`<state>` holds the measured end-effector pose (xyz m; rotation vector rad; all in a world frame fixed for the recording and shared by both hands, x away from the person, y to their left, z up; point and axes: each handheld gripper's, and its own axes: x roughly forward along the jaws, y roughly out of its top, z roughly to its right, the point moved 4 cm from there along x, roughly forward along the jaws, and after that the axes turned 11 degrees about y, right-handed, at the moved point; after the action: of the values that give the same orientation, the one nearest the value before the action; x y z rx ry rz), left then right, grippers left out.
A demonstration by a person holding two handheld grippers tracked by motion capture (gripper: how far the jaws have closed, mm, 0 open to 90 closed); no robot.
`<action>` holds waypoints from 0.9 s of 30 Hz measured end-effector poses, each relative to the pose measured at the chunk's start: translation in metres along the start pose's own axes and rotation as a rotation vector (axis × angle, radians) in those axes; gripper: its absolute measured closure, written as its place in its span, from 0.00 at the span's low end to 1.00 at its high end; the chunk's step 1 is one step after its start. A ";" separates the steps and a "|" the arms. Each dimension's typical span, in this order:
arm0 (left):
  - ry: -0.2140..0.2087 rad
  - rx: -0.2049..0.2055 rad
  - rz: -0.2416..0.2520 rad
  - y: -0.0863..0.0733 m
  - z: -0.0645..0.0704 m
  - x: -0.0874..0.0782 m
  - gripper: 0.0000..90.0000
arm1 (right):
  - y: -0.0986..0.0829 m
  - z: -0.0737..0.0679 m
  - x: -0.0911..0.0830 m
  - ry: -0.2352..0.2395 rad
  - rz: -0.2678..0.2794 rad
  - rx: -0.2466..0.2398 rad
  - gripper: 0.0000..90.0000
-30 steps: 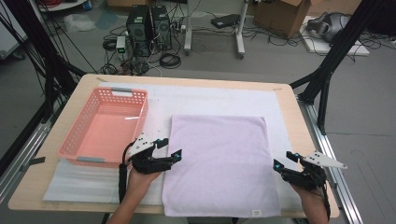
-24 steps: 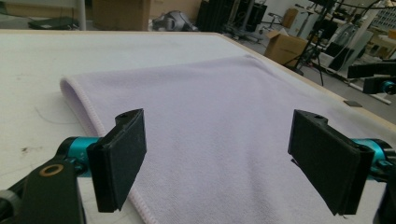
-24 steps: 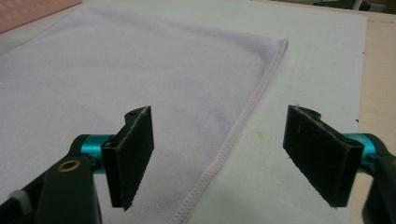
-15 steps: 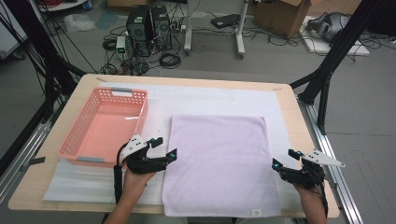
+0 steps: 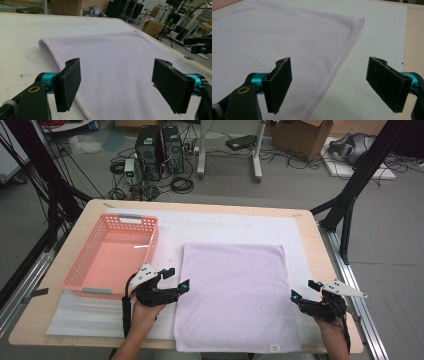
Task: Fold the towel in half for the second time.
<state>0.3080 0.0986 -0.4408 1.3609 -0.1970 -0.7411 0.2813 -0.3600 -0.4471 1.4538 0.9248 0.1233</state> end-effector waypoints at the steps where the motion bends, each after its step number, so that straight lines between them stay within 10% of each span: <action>1: 0.001 0.002 -0.006 0.000 -0.001 0.000 0.27 | 0.000 0.001 0.001 0.000 0.003 0.006 0.22; 11: 0.014 0.066 -0.020 -0.007 0.003 0.005 0.25 | -0.004 0.001 0.009 0.032 -0.051 0.006 0.21; 27: 0.089 0.023 -0.094 0.025 -0.016 0.038 0.25 | 0.011 0.023 0.017 0.052 -0.069 0.084 0.21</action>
<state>0.3547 0.0896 -0.4320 1.4298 -0.0717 -0.7569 0.3112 -0.3664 -0.4484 1.5003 1.0326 0.0720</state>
